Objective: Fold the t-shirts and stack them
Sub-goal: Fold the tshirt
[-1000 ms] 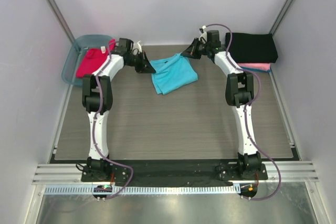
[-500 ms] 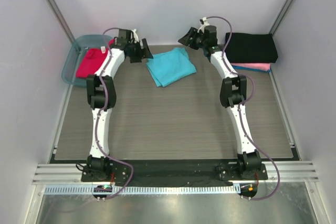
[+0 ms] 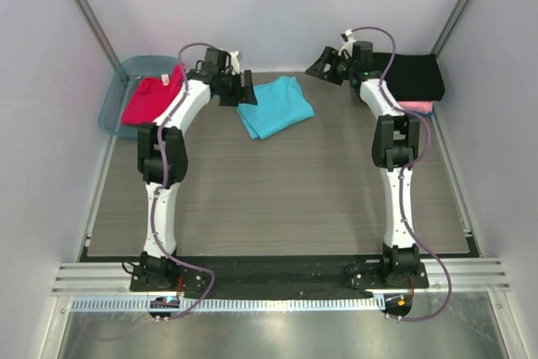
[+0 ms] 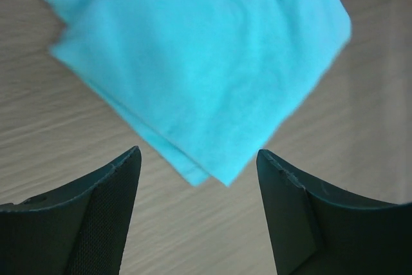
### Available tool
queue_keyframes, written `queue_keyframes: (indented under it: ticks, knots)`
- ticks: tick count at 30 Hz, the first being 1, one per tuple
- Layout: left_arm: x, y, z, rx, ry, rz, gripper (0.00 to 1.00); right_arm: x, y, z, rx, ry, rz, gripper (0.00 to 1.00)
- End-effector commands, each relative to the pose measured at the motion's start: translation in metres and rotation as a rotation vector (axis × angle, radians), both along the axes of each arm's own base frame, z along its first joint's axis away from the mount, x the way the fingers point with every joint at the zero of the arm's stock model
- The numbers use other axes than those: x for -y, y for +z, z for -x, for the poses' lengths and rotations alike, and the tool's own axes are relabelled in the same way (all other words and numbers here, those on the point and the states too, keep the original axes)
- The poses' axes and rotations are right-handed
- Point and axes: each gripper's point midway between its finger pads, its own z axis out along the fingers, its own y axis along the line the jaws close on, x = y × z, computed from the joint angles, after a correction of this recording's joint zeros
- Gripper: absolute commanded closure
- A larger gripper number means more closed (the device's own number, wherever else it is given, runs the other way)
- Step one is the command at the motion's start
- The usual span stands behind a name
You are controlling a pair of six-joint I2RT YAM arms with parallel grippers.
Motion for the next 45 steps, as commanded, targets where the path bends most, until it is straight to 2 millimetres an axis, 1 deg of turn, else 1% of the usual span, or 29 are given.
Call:
queue_keyframes:
  ticks: [1, 5, 6, 7, 10, 13, 14, 16, 21, 24, 25, 26, 27, 29, 30, 31, 32, 33, 34, 35, 36, 38, 39, 40, 41, 42, 43, 44, 45]
  knots:
    - [0.024, 0.012, 0.025, -0.036, -0.126, 0.104, 0.27, 0.012, 0.019, 0.018, 0.030, 0.069, 0.034, 0.20]
    - [0.044, 0.003, 0.030, -0.074, -0.175, 0.192, 0.30, 0.009, -0.014, 0.030, -0.064, 0.101, -0.001, 0.20]
    - [0.051, -0.006, 0.033, -0.100, -0.193, 0.213, 0.32, 0.006, -0.019, 0.033, -0.079, 0.115, -0.012, 0.21]
    - [0.054, -0.007, 0.031, -0.104, -0.196, 0.231, 0.33, 0.006, -0.027, 0.037, -0.104, 0.122, -0.023, 0.23]
    - [0.068, -0.024, 0.027, -0.121, -0.214, 0.251, 0.34, 0.000, -0.039, 0.047, -0.150, 0.147, -0.058, 0.25]
    - [0.080, -0.044, 0.027, -0.145, -0.236, 0.256, 0.35, -0.001, -0.043, 0.051, -0.167, 0.157, -0.079, 0.26]
    - [0.083, -0.045, 0.025, -0.140, -0.240, 0.258, 0.35, -0.001, -0.042, 0.051, -0.174, 0.154, -0.093, 0.26]
    - [0.093, -0.057, 0.030, -0.162, -0.259, 0.258, 0.36, -0.004, -0.046, 0.056, -0.198, 0.161, -0.114, 0.26]
    - [0.097, -0.076, 0.041, -0.207, -0.280, 0.250, 0.38, -0.004, -0.059, 0.067, -0.245, 0.160, -0.124, 0.27]
    - [0.092, -0.084, 0.051, -0.220, -0.322, 0.218, 0.43, -0.002, -0.063, 0.081, -0.275, 0.146, -0.115, 0.28]
    - [0.088, -0.088, 0.058, -0.246, -0.328, 0.193, 0.45, -0.002, -0.073, 0.094, -0.314, 0.148, -0.121, 0.29]
    - [0.084, -0.090, 0.061, -0.248, -0.339, 0.169, 0.48, -0.001, -0.060, 0.098, -0.298, 0.152, -0.123, 0.29]
    - [0.078, -0.093, 0.060, -0.222, -0.363, 0.115, 0.51, 0.001, -0.069, 0.110, -0.336, 0.149, -0.129, 0.29]
    - [0.066, -0.098, 0.071, -0.258, -0.380, 0.052, 0.53, 0.003, -0.054, 0.119, -0.337, 0.144, -0.142, 0.29]
    - [0.061, -0.098, 0.074, -0.260, -0.387, 0.025, 0.54, 0.007, -0.060, 0.129, -0.367, 0.135, -0.148, 0.29]
    - [0.054, -0.100, 0.083, -0.278, -0.422, -0.009, 0.54, 0.008, -0.058, 0.134, -0.368, 0.135, -0.149, 0.29]
    - [0.050, -0.098, 0.087, -0.285, -0.434, -0.026, 0.56, 0.010, -0.044, 0.138, -0.350, 0.132, -0.148, 0.29]
    - [0.047, -0.098, 0.092, -0.301, -0.440, -0.041, 0.57, 0.011, -0.051, 0.149, -0.380, 0.127, -0.149, 0.29]
    - [0.041, -0.099, 0.104, -0.331, -0.484, -0.067, 0.58, 0.011, -0.049, 0.156, -0.384, 0.129, -0.148, 0.29]
    - [0.037, -0.099, 0.109, -0.355, -0.491, -0.076, 0.60, 0.012, -0.033, 0.161, -0.358, 0.126, -0.149, 0.29]
    - [0.034, -0.099, 0.116, -0.377, -0.504, -0.086, 0.62, 0.013, -0.043, 0.176, -0.397, 0.118, -0.152, 0.29]
    - [0.026, -0.101, 0.135, -0.430, -0.520, -0.108, 0.61, 0.013, -0.037, 0.190, -0.406, 0.105, -0.162, 0.29]
    - [0.023, -0.100, 0.139, -0.437, -0.518, -0.114, 0.61, 0.013, -0.034, 0.206, -0.416, 0.099, -0.158, 0.29]
    - [0.022, -0.088, 0.139, -0.401, -0.518, -0.116, 0.60, 0.009, -0.033, 0.216, -0.420, 0.105, -0.153, 0.29]
    - [0.017, -0.096, 0.153, -0.438, -0.516, -0.120, 0.59, 0.007, -0.032, 0.225, -0.413, 0.112, -0.146, 0.29]
    - [0.016, -0.096, 0.156, -0.430, -0.518, -0.127, 0.59, 0.009, -0.045, 0.245, -0.452, 0.097, -0.135, 0.29]
    - [0.015, -0.094, 0.156, -0.405, -0.522, -0.133, 0.59, 0.007, -0.032, 0.254, -0.424, 0.103, -0.135, 0.29]
    - [0.015, -0.086, 0.158, -0.379, -0.528, -0.142, 0.59, 0.004, -0.030, 0.265, -0.428, 0.108, -0.137, 0.29]
    - [0.012, -0.090, 0.166, -0.391, -0.534, -0.152, 0.59, 0.004, -0.039, 0.284, -0.459, 0.110, -0.129, 0.29]
